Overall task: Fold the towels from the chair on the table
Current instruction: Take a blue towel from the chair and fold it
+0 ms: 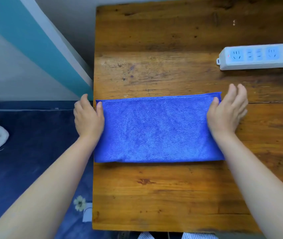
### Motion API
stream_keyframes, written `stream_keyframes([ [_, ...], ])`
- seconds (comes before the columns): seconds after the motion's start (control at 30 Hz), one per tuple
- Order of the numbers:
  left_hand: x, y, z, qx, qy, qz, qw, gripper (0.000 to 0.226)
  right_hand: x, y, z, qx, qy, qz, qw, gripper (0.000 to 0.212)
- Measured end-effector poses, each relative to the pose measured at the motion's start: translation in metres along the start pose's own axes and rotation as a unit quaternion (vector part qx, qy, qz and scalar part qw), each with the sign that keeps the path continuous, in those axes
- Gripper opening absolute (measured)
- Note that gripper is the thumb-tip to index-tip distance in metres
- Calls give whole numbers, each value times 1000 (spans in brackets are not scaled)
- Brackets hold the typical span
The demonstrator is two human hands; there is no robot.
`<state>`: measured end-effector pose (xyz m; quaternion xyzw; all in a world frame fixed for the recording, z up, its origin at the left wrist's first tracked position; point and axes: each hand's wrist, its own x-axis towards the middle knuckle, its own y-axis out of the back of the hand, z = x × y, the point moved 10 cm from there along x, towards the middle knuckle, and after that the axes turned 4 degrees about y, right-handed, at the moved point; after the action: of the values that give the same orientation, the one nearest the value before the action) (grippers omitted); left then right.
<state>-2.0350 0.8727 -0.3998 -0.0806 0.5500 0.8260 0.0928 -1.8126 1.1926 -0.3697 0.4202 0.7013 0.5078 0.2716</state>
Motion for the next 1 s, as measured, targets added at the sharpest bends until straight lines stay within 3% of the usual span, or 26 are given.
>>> stream_keyframes([
  [0.1, -43, 1, 55, 34, -194, 41, 980, 43, -36, -15, -65, 7, 166, -21, 986, 44],
  [0.17, -66, -25, 83, 59, -273, -6, 960, 41, -59, -51, -105, -12, 245, -129, 961, 47],
  [0.27, -68, -71, 79, 140, -254, -108, 951, 47, -79, -95, -123, -64, 293, -228, 926, 50],
  [0.4, -47, -76, 52, 183, -245, -97, 947, 53, -62, -98, -103, -75, 280, -218, 932, 50],
  [0.67, -35, -46, -9, 184, -141, -65, 971, 55, -25, -56, 4, -111, 146, -180, 966, 52],
  [0.77, -52, -36, -1, 189, -157, -39, 969, 58, -27, -38, 17, -101, 112, -165, 975, 55],
  [0.9, -103, -46, 33, 146, -248, -58, 956, 59, -74, -31, -25, -68, 178, -163, 968, 60],
  [1.0, -122, -70, 27, 155, -221, -104, 957, 61, -129, -52, -63, -54, 242, -217, 944, 54],
])
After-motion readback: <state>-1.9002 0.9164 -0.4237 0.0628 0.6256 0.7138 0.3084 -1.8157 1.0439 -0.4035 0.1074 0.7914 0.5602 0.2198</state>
